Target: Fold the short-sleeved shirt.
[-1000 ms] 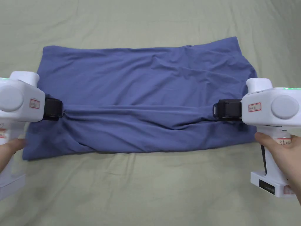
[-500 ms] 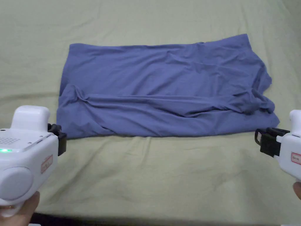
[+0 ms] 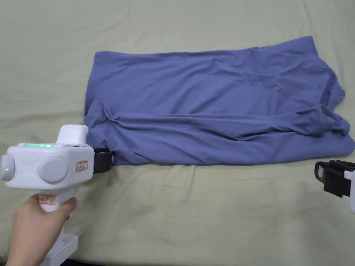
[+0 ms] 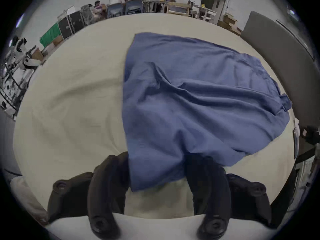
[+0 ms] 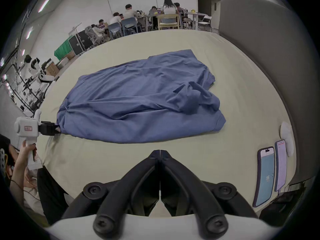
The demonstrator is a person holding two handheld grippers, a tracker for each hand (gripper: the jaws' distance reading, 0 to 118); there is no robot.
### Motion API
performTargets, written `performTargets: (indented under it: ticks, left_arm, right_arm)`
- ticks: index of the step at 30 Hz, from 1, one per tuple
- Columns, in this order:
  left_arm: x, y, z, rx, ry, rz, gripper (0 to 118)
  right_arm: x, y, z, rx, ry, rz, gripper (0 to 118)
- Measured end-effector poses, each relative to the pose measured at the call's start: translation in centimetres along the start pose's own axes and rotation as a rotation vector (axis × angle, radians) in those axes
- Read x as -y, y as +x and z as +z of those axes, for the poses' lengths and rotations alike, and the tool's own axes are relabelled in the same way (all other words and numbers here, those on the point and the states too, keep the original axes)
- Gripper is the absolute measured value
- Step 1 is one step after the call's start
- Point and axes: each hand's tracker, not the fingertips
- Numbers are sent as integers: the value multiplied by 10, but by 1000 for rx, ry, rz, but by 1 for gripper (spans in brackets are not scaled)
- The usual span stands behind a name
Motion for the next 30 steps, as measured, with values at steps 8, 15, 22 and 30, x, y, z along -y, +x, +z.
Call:
performTargets:
  ticks: [8, 15, 22, 30]
  left_arm:
    - [-18, 3, 45, -14, 112, -27, 7]
    - [-26, 2, 54, 11, 126, -22, 7]
    - [-23, 1, 42, 8, 91, 2, 7]
    - [-30, -4, 46, 27, 78, 17, 7]
  right_arm:
    - [1, -5, -12, -8, -41, 29, 3]
    - [-8, 62, -28, -14, 20, -178, 118]
    - [-55, 95, -96, 109, -120, -84, 93]
    - [-50, 71, -78, 66, -87, 67, 14]
